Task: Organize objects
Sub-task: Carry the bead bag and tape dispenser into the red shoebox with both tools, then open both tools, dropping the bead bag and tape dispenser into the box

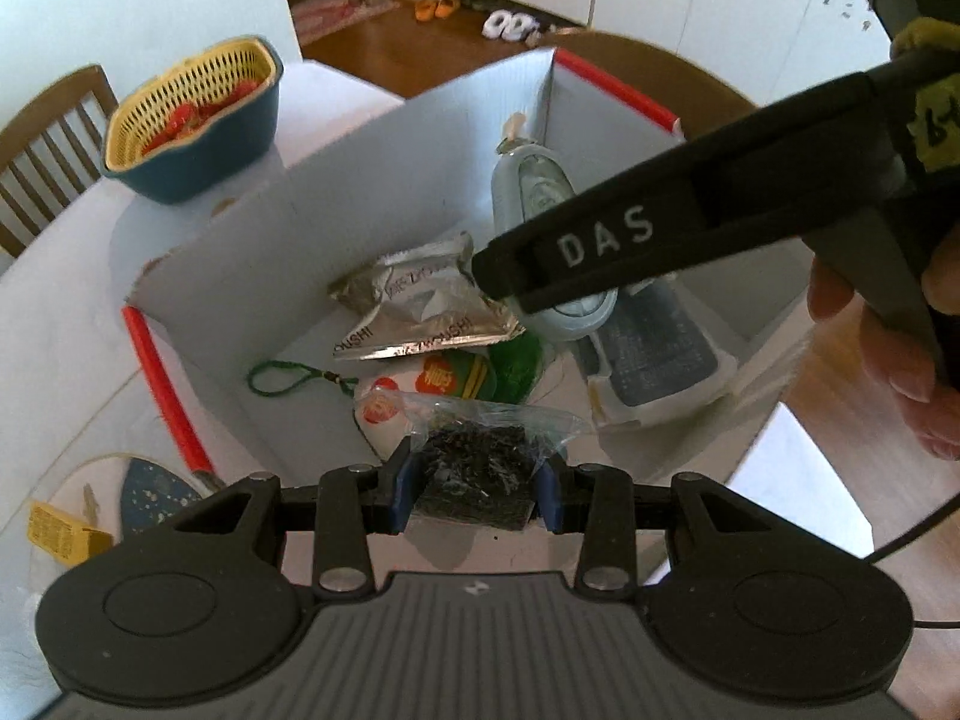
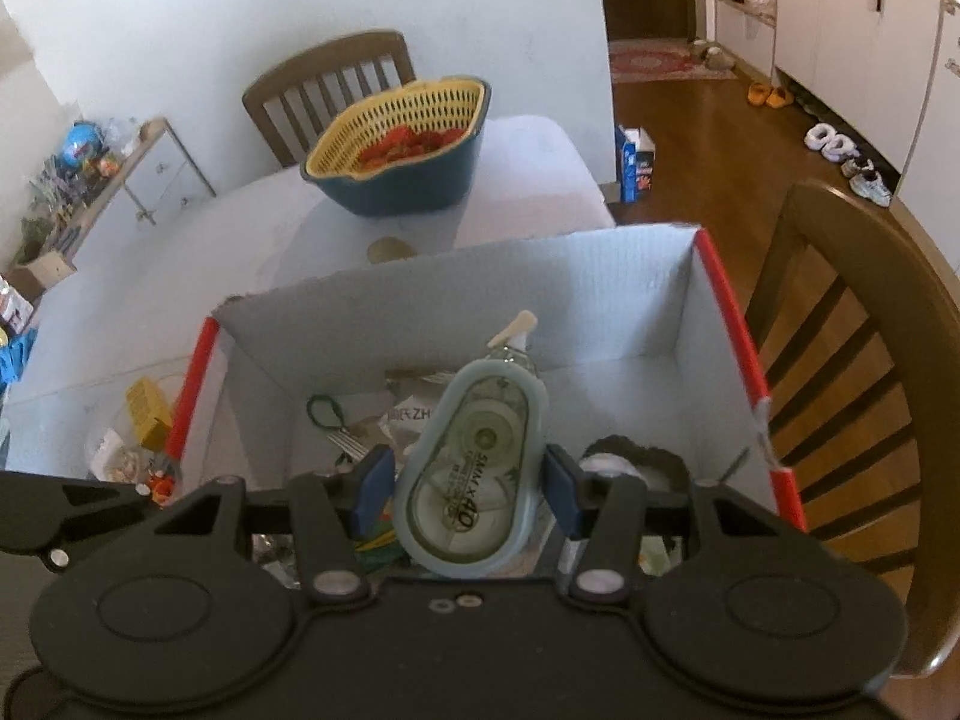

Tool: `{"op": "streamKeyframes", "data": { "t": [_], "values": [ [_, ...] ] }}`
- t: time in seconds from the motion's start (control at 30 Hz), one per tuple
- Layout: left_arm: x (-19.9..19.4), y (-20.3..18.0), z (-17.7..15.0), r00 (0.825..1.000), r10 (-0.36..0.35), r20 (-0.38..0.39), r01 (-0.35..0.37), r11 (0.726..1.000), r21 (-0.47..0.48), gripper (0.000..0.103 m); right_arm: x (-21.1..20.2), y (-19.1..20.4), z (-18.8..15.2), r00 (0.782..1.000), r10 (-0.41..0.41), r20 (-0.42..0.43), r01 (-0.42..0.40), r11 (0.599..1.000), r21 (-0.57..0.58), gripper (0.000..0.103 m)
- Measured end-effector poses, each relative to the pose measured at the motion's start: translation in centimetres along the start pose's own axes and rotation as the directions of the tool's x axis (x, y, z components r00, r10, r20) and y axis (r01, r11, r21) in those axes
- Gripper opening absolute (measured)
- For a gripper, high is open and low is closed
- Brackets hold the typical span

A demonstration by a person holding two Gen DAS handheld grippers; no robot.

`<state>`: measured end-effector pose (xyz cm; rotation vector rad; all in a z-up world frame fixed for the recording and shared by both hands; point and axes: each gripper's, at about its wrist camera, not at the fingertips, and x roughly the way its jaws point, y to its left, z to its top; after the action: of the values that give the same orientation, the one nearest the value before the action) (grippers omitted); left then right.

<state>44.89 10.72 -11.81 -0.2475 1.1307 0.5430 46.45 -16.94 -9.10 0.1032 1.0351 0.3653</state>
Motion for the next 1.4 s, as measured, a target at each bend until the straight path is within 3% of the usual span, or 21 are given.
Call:
{"op": "streamKeyframes", "data": {
  "t": [0.4, 0.73, 0.9, 1.07, 1.4],
  "values": [
    [3.5, 0.2, 0.5, 0.993, 0.037, -0.110, -0.039, 0.999, -0.016, 0.039, 3.7, -0.2, 0.0, 0.991, -0.004, -0.135, -0.007, 0.997, -0.081, 0.052],
    [4.2, -0.4, 0.8, 0.988, 0.085, -0.130, -0.086, 0.996, 0.001, 0.041, 4.3, -0.8, -0.1, 0.987, 0.006, -0.157, -0.018, 0.997, -0.076, 0.053],
    [4.2, -1.3, 0.8, 0.987, 0.101, -0.128, -0.099, 0.995, 0.028, 0.051, 3.6, -1.1, 0.3, 0.989, 0.015, -0.149, -0.025, 0.997, -0.066, 0.058],
    [4.0, -0.8, 0.7, 0.989, 0.090, -0.118, -0.092, 0.996, -0.012, 0.061, 2.6, -1.7, 0.2, 0.992, 0.018, -0.129, -0.025, 0.999, -0.049, 0.060],
    [1.5, -0.8, 0.4, 0.998, 0.045, -0.032, -0.047, 0.997, -0.054, 0.062, 0.4, -1.5, -0.4, 0.995, 0.041, -0.094, -0.045, 0.998, -0.038, 0.063]
  ]
}}
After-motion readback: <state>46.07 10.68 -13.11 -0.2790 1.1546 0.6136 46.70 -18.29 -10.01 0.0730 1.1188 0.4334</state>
